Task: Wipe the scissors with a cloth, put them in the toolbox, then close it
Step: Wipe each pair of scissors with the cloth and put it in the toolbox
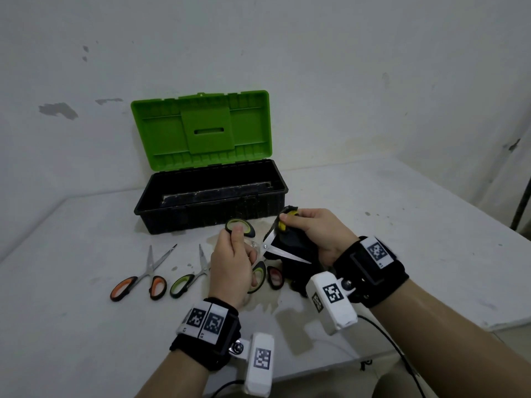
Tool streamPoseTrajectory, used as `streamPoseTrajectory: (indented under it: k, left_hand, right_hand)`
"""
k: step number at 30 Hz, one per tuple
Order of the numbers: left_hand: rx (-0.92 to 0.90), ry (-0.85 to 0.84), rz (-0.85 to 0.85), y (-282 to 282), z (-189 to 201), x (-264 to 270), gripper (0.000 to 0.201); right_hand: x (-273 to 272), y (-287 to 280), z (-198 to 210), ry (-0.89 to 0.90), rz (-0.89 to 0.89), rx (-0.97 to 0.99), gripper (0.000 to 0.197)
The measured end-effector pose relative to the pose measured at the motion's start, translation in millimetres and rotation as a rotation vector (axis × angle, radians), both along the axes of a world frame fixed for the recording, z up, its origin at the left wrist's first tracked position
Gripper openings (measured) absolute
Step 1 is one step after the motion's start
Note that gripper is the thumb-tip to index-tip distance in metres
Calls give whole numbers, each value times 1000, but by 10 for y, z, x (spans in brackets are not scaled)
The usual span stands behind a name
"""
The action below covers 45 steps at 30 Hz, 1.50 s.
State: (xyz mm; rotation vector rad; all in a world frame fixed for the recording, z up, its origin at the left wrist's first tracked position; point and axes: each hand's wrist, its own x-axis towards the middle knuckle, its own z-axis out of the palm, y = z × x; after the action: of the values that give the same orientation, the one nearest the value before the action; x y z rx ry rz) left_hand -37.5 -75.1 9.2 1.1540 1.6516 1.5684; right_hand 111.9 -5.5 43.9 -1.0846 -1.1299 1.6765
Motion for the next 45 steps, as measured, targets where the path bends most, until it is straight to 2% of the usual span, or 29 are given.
streamPoseTrajectory:
  k: [4,9,13,15,20,24,27,30,33,36,39,42,45]
  left_hand:
    - [12,-27,10,-12,-11,-1,35]
    - [23,-28,23,14,11,36,32]
    - [20,19,19,5,-8,58,33]
    - [15,35,20,3,-8,54,34]
    - [8,33,13,-13,44,36,32]
    - [12,28,4,-40,60,44,31]
    - [12,5,11,-36,55,32,31]
    - [16,-25,20,-12,56,7,34]
    - [21,-27,15,8,87,41,34]
    - [20,-13,10,12,87,58,34]
    - [21,6,16,7,58,34,33]
    - [19,24,18,16,45,21,32]
    - [16,59,7,18,28,25,30]
  right_hand:
    - [36,-32,-22,41,24,-20,10]
    - [5,-122,-39,-120,165,-25,25]
    - [-7,-132,-12,-162,202,-24,15]
    - [-12,-123,-15,-160,198,-22,17]
    - [-12,-62,4,-8,105,-39,6]
    - [44,36,56,146,-49,-57,6]
    - [98,44,67,179,-81,-49,8]
    - [106,-17,15,114,12,-55,14]
    - [54,-73,-32,-34,150,-60,21]
    - [-2,-78,-38,-101,157,-53,25]
    - [-8,-68,-40,-71,145,-59,33]
    - [-10,-56,-54,-4,119,-65,26]
    - [-32,-70,-76,-86,152,-49,14]
